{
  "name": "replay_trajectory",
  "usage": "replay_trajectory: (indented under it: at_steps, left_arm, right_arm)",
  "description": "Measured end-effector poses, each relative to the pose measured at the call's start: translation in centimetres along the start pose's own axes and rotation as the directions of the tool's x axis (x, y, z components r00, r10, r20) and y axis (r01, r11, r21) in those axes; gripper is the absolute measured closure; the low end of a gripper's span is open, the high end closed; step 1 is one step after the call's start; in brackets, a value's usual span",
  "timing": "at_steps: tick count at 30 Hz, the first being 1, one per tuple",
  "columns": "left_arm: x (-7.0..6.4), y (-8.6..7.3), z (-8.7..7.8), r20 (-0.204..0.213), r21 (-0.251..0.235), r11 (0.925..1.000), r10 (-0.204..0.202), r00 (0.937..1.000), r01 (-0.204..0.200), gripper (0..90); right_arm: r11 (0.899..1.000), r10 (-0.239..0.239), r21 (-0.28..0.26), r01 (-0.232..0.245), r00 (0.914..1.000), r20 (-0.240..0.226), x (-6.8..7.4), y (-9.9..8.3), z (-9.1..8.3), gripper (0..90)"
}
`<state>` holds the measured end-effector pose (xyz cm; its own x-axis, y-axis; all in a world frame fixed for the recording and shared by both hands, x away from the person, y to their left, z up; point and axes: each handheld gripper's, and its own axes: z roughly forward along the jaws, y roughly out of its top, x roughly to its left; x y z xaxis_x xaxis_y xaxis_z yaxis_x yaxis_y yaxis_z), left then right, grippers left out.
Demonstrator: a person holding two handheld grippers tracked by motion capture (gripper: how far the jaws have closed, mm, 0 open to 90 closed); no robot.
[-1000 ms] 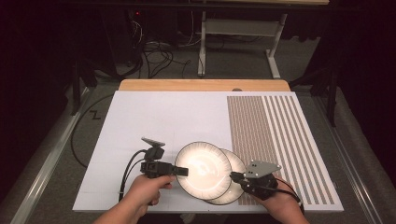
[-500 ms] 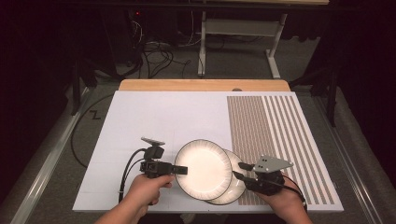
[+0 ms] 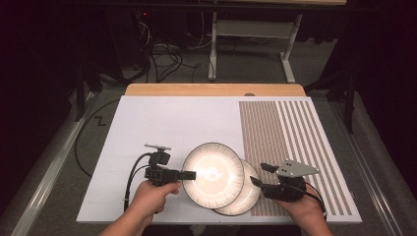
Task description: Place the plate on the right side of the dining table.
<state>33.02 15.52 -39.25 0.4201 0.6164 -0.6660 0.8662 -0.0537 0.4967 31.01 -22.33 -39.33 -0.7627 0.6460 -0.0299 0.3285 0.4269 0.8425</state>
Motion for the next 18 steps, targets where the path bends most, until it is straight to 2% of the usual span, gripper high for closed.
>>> replay_trajectory:
  at_steps: [7,11,15,18]
  left_arm:
    - [0.6,0.1,0.0,0.010,-0.051,0.9978,0.043,0.9990,-0.042,78.9]
    - [0.6,0.0,0.1,0.005,-0.084,0.9928,0.086,0.9963,-0.085,78.8]
    - [0.3,-0.4,0.0,-0.010,-0.121,0.9812,0.150,0.9887,-0.150,78.7]
    - [-0.2,-0.9,-0.2,-0.029,-0.154,0.9648,0.211,0.9770,-0.213,78.7]
  right_arm:
    - [0.999,0.026,-0.027,-0.025,0.9991,0.034,-1.0,-0.4,-0.7,34.8]
    - [0.999,0.038,-0.033,-0.036,0.9978,0.055,-1.5,-0.7,-1.0,32.1]
    - [0.998,0.051,-0.051,-0.047,0.9963,0.069,-1.9,-0.8,-1.4,29.2]
    - [0.996,0.062,-0.065,-0.057,0.9953,0.075,-2.1,-0.9,-1.6,26.4]
